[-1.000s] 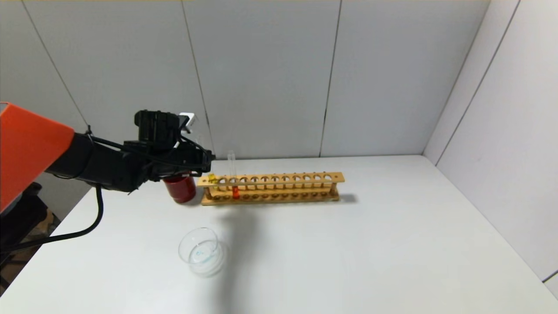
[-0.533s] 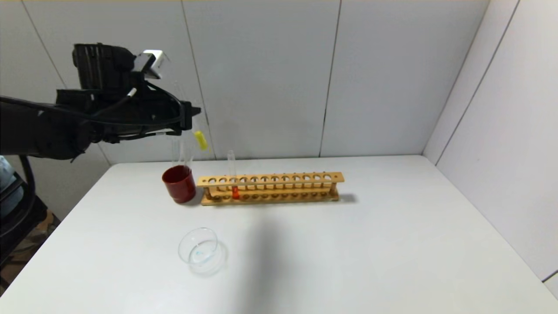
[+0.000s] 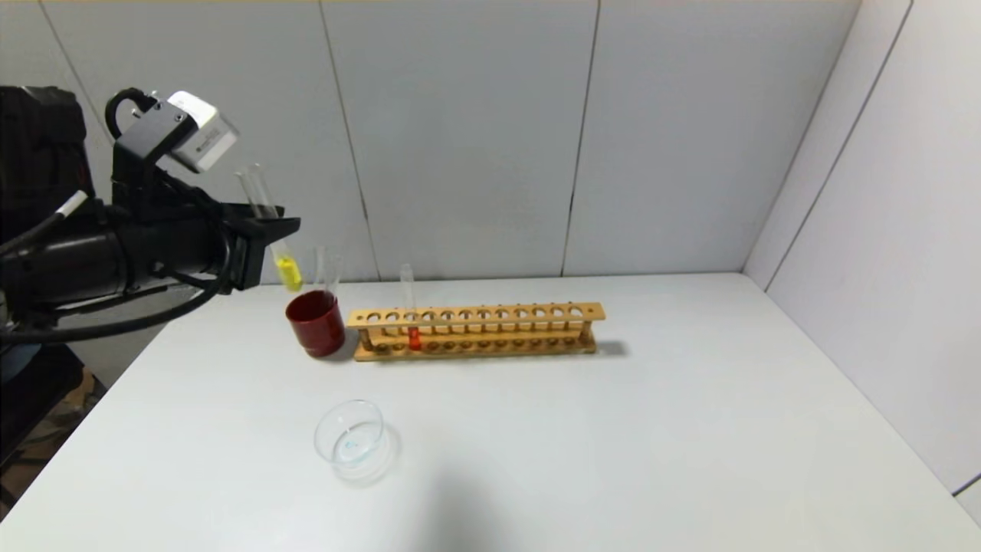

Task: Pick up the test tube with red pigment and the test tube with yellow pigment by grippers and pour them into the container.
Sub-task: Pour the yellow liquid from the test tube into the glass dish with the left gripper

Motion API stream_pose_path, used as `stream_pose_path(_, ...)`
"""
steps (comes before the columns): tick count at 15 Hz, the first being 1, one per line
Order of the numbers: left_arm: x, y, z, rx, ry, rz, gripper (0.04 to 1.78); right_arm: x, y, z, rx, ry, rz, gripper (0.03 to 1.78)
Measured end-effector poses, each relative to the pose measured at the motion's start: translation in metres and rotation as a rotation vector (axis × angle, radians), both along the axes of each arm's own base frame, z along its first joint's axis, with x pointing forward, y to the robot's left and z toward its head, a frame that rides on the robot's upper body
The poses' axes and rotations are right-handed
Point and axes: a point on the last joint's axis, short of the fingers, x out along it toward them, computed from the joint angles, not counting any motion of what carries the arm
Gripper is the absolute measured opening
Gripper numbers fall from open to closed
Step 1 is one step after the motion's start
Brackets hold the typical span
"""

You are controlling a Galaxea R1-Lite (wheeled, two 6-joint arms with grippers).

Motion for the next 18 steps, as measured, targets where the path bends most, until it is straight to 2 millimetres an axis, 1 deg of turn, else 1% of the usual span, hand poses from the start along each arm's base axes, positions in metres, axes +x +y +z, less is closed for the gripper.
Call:
stream_pose_path(3, -0.009, 0.005, -0.016, 0.072, 0.013, -0.133, 0.32, 0.000, 0.000, 0.000, 0.000, 0.000, -0.001, 1.75)
stream_pose_path(5, -0.007, 0.014, -0.028, 0.145, 0.005, -0.220, 0.32, 0.000, 0.000, 0.000, 0.000, 0.000, -0.001, 1.75)
stream_pose_path(9, 0.001, 0.027, -0.051, 0.238, -0.009, -0.359, 0.32, 0.000, 0.000, 0.000, 0.000, 0.000, 0.000, 1.75)
stream_pose_path(14, 0.022, 0.051, -0.069, 0.561, -0.133, -0.397, 0.32, 0.000, 0.000, 0.000, 0.000, 0.000, -0.001, 1.75)
stream_pose_path(16, 0.025, 0.053, -0.075, 0.666, -0.176, -0.428, 0.32, 0.000, 0.000, 0.000, 0.000, 0.000, -0.001, 1.75)
stream_pose_path(18, 0.021, 0.052, -0.084, 0.742, -0.198, -0.469, 0.32, 0.000, 0.000, 0.000, 0.000, 0.000, -0.001, 1.75)
